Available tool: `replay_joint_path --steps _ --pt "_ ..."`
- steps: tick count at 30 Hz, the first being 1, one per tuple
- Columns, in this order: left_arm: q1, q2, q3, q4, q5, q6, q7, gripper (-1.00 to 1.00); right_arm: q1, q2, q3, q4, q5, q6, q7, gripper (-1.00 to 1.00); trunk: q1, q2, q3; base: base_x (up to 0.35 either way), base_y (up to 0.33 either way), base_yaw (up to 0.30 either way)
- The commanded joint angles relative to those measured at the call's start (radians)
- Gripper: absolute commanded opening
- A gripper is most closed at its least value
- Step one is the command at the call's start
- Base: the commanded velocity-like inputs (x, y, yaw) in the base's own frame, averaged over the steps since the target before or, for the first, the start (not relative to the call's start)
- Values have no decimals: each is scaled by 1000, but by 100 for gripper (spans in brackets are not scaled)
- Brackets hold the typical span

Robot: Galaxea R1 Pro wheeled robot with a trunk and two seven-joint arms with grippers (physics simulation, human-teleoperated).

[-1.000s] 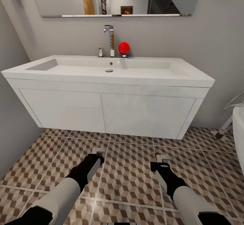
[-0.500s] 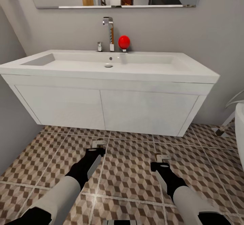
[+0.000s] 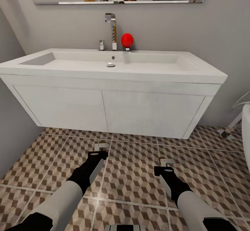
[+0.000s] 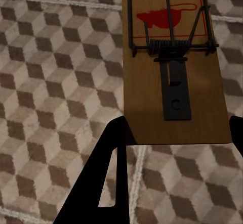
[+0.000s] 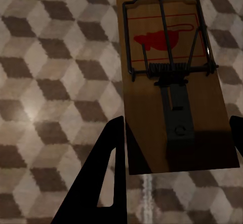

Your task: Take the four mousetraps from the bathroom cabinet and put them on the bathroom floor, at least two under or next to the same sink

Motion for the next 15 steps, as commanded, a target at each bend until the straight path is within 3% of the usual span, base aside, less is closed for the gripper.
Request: replay_joint_path --steps 1,15 --pt "-1 0 -6 -2 9 4 11 -100 0 1 -2 -2 0 6 -3 -100 0 -1 -5 0 0 0" --pt "0 -4 -8 -2 3 3 13 -100 0 2 -2 -1 0 6 -1 -100 7 -4 -59 0 0 0"
